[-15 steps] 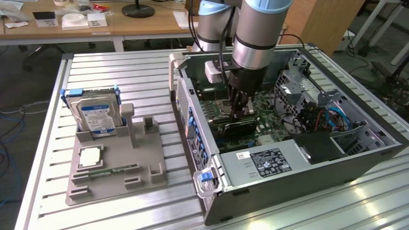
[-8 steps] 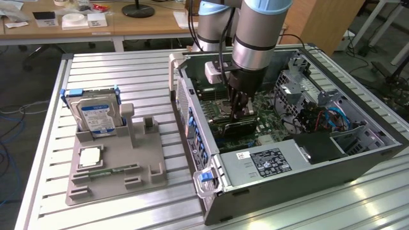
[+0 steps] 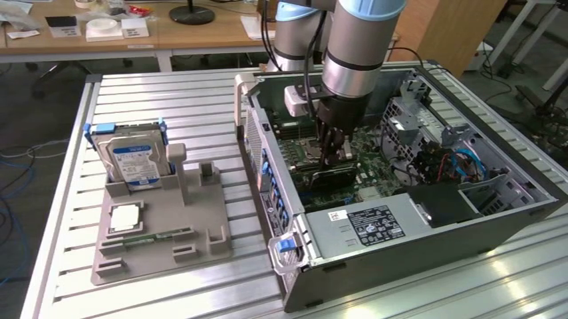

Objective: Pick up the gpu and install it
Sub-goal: 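Press down on the gpu until it lock into place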

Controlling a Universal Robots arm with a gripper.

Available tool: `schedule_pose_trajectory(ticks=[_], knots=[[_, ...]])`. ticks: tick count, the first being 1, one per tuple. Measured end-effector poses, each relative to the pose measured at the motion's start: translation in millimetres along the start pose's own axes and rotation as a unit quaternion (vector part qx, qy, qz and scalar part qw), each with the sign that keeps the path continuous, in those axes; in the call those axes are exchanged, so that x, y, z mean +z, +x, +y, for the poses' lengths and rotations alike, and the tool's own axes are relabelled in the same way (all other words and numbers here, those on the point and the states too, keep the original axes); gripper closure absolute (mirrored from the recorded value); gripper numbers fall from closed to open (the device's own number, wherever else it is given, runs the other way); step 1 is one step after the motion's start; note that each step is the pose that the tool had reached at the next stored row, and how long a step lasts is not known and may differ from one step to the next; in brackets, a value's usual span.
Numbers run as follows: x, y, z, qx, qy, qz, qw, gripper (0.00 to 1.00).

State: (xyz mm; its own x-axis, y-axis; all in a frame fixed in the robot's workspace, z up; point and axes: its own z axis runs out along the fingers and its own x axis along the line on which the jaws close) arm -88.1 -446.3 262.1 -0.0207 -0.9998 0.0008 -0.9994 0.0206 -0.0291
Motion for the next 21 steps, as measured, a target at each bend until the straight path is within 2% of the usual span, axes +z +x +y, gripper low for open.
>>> schedule_pose_trajectory(ticks=[15,21], knots=[[0.1,-0.1,0.9,0.000,0.0001,-0.0004,1.0000,0.89],[-9.7,0.0,0.6,0.000,0.0000,0.0000,1.0000,0.89]])
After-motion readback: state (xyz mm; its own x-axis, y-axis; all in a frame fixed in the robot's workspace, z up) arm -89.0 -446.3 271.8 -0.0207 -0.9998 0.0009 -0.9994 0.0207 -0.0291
